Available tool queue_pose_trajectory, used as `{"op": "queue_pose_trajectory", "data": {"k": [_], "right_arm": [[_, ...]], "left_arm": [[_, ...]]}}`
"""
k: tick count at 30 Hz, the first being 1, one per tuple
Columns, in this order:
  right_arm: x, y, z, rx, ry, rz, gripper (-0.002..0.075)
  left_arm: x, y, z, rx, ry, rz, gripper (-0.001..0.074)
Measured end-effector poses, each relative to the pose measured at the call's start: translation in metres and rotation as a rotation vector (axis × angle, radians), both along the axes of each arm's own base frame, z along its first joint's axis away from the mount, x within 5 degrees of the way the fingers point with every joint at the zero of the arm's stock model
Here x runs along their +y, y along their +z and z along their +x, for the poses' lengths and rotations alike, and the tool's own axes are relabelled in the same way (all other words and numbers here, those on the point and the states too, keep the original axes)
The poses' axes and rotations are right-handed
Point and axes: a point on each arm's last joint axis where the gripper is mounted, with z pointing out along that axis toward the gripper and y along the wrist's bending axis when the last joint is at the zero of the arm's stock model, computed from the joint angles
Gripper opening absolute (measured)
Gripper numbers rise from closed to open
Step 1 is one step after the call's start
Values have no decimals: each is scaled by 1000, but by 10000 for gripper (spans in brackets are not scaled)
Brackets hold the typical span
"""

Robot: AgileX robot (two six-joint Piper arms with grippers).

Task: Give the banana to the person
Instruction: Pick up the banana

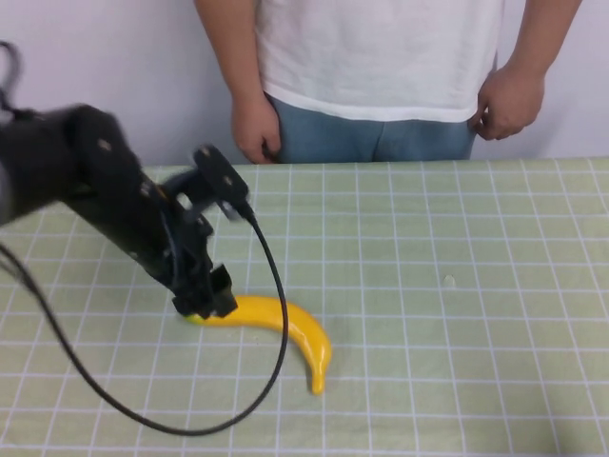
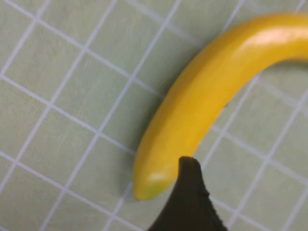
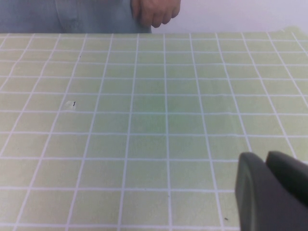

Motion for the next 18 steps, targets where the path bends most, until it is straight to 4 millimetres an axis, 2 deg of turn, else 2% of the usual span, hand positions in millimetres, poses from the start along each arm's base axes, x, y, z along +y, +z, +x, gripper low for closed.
{"op": "queue_pose_trajectory", "data": {"k": [3,10,13,18], "right_arm": [[0,0,0,0,0,0,-7],[0,0,0,0,0,0,-7],[0,0,0,0,0,0,-7],[0,0,0,0,0,0,-7]], "left_arm": [[-7,-17,5,-9,-43,75,465],[-21,-51,10,10,-90,132,465],[-21,-62,13,13,-91,148,465],[-24,-69,24,-52,-35,131,466]]}}
